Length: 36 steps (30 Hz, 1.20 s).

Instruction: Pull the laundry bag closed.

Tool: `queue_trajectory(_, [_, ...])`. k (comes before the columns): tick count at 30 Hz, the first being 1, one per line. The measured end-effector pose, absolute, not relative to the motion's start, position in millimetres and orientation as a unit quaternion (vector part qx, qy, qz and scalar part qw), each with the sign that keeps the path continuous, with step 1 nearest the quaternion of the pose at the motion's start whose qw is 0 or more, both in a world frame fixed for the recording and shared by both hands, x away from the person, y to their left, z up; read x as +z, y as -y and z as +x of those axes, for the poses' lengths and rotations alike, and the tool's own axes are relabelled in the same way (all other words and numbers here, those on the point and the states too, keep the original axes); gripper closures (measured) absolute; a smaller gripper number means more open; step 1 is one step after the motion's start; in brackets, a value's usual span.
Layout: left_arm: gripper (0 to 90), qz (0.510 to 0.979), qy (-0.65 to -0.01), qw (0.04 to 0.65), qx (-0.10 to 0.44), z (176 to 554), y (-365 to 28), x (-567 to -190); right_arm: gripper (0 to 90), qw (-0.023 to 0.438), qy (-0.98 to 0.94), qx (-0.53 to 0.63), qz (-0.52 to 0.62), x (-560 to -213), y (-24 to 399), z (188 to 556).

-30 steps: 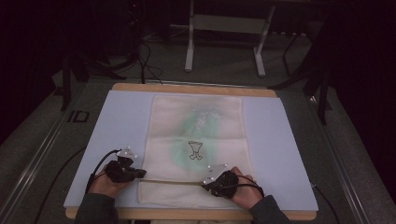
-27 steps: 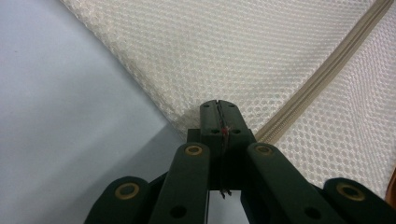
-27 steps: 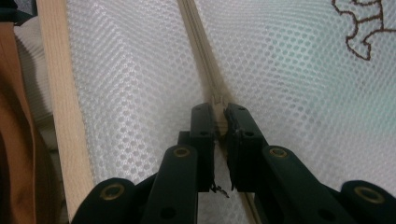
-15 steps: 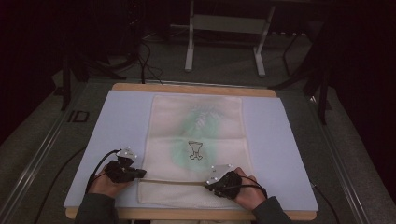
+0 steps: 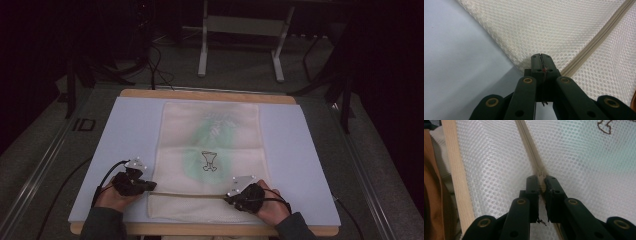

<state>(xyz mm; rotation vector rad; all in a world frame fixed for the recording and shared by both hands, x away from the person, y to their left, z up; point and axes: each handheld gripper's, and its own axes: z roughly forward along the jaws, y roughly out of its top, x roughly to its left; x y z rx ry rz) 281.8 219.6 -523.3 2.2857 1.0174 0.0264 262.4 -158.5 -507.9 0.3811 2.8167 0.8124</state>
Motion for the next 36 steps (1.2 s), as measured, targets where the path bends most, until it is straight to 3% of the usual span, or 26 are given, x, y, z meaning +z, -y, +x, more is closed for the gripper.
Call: queue_trajectory(36, [89.8, 0.867, -0.386, 0.314, 0.010, 281.8, -219.7, -523.3, 82.2, 0.099, -0.941, 0.279, 0.164, -506.6, 195.1, 261.9])
